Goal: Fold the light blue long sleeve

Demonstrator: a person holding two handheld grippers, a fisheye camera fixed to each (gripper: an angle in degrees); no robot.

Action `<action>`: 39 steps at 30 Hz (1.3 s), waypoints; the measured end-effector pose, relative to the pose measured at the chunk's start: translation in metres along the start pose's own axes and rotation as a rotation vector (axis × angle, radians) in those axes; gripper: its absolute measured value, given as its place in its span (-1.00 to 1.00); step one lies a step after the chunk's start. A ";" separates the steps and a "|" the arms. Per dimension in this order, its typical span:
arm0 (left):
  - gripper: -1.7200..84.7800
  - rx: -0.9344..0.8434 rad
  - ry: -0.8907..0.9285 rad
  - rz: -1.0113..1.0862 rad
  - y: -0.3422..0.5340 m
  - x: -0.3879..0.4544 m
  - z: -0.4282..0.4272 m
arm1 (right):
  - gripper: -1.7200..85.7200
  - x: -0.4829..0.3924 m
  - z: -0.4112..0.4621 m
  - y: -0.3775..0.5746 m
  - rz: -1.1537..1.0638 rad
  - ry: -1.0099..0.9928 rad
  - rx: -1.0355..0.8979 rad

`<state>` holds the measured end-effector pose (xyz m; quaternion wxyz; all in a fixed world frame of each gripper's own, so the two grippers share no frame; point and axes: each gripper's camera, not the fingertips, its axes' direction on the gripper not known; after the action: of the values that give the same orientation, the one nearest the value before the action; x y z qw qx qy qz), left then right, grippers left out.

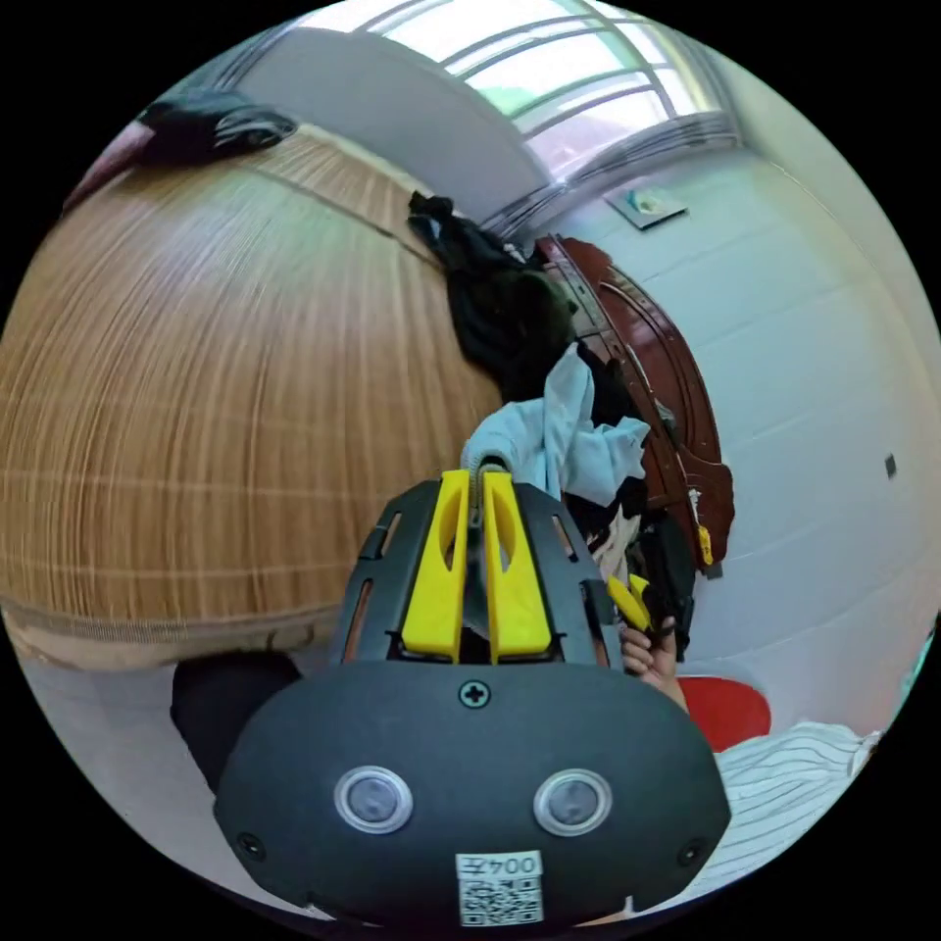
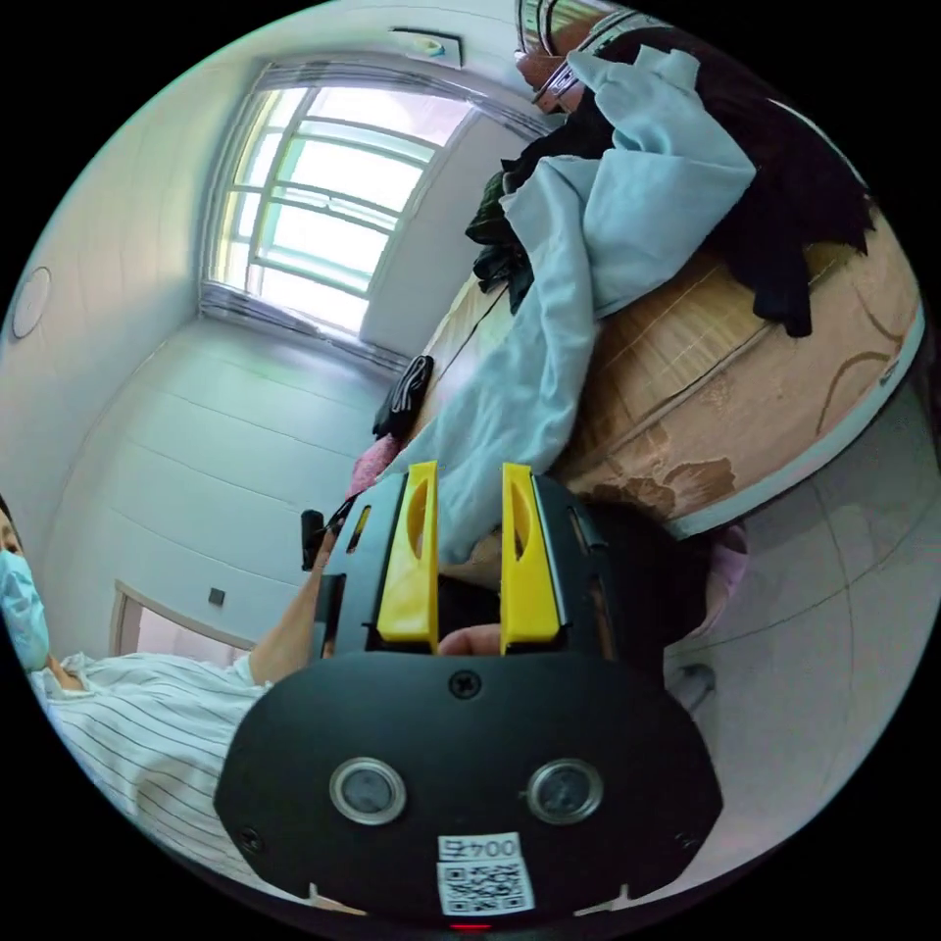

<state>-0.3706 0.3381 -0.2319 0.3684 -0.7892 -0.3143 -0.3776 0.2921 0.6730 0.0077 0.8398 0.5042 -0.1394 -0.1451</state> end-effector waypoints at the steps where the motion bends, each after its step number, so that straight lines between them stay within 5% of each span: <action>1: -0.93 -0.023 0.016 -0.023 0.007 -0.012 -0.002 | -0.71 -0.001 0.010 -0.005 -0.020 0.073 -0.020; 13: -0.95 0.048 -0.013 -0.066 0.086 -0.038 -0.072 | -0.67 0.000 0.174 -0.081 -0.045 0.486 -0.140; 17: -0.96 0.086 -0.009 -0.101 0.105 -0.041 -0.086 | -0.90 -0.012 0.225 -0.105 -0.009 0.594 -0.198; 22: -0.96 0.142 -0.002 -0.095 0.110 -0.041 -0.092 | -0.94 -0.130 0.252 -0.072 -0.264 0.404 -0.138; 28: -0.96 0.135 -0.008 -0.066 0.098 -0.038 -0.061 | -0.90 -0.220 0.311 0.052 -0.610 0.416 -0.400; 39: -0.96 -0.076 -0.389 0.322 0.049 0.019 0.045 | -0.85 -0.245 0.262 0.064 -0.583 0.601 -0.341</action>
<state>-0.3066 0.3527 -0.2533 0.3263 -0.9002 -0.2351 -0.1667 -0.0257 0.5846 0.1612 0.8381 0.3967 0.2843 -0.2438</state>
